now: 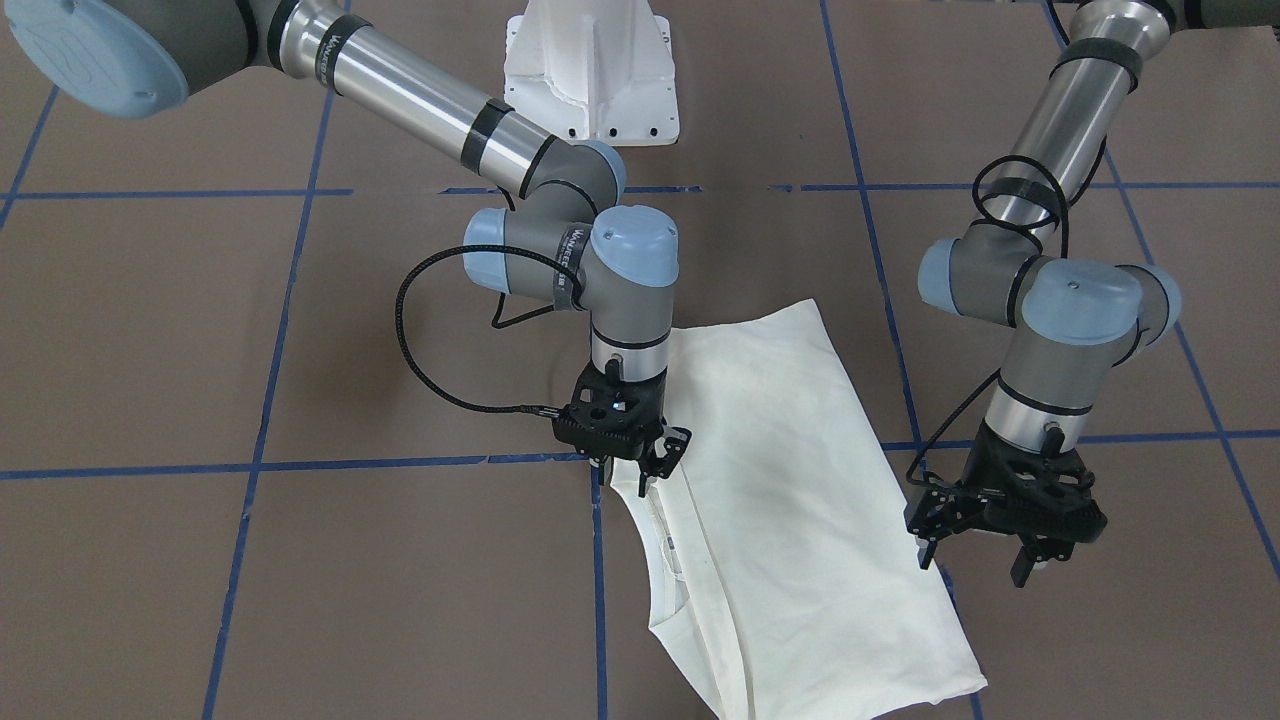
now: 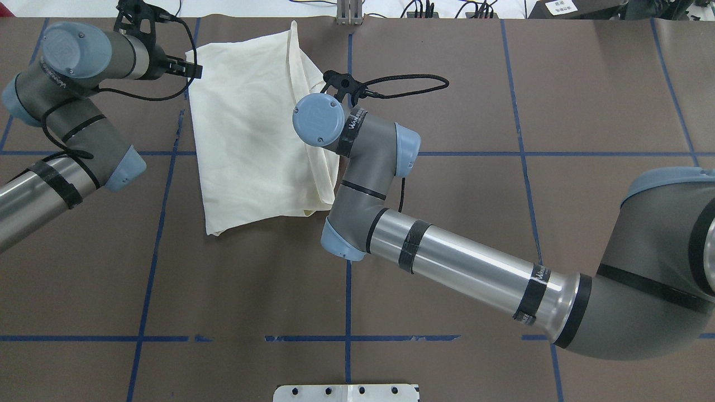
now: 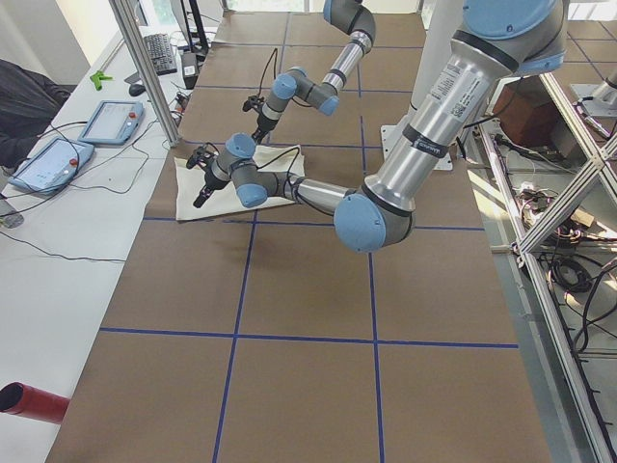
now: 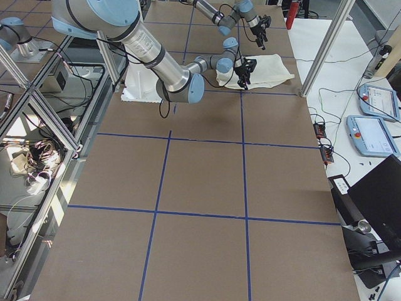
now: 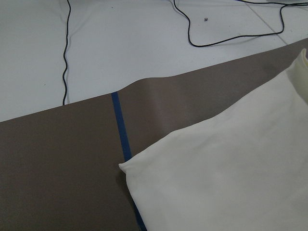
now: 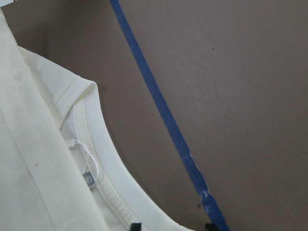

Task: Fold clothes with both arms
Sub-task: 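Reach the right gripper to the shirt's collar corner and grasp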

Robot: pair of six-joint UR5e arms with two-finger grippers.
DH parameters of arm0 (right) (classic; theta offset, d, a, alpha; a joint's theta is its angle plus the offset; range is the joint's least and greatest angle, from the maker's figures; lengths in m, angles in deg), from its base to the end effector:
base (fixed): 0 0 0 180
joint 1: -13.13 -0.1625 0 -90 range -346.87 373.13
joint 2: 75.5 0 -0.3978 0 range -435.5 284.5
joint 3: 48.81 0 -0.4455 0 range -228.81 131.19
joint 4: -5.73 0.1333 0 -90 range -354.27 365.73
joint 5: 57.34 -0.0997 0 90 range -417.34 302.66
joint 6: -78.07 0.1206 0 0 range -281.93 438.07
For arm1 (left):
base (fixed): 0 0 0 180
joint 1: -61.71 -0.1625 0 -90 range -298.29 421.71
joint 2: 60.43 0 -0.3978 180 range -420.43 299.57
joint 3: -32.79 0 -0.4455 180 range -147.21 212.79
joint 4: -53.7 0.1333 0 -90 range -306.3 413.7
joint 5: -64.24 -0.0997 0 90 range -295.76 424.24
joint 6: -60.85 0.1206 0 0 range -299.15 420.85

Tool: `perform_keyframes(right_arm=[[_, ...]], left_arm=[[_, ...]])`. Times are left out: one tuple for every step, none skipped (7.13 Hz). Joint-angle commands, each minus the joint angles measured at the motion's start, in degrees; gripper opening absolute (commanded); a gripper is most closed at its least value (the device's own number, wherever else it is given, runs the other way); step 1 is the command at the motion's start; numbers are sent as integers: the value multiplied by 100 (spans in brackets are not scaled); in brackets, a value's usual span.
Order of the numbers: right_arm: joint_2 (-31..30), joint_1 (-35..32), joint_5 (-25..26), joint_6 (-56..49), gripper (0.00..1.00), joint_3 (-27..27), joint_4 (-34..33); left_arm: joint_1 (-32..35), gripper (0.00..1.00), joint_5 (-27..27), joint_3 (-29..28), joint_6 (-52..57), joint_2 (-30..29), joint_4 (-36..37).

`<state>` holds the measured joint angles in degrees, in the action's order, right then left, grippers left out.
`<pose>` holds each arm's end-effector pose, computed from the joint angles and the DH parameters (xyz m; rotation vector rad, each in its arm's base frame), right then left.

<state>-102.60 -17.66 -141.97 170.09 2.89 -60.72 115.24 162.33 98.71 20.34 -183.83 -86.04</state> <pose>-0.7121 -0.5927 0.1641 0.2984 -0.8034 0.5771 0.3893 -0.7223 0.3983 0.7253 0.7408 0.0087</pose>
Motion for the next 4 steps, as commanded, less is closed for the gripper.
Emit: perform_keyframes(right_arm=[[3, 46, 43, 0, 45, -19, 0], [-6, 72, 52, -9, 40, -19, 0], [-6, 81, 52, -9, 40, -19, -8], [-6, 81, 52, -35, 25, -19, -17]], left_arm=[[-9, 100, 0, 0, 0, 0, 0], [-9, 100, 0, 0, 0, 0, 0], [-18, 100, 0, 0, 0, 0, 0], [-18, 100, 0, 0, 0, 0, 0]])
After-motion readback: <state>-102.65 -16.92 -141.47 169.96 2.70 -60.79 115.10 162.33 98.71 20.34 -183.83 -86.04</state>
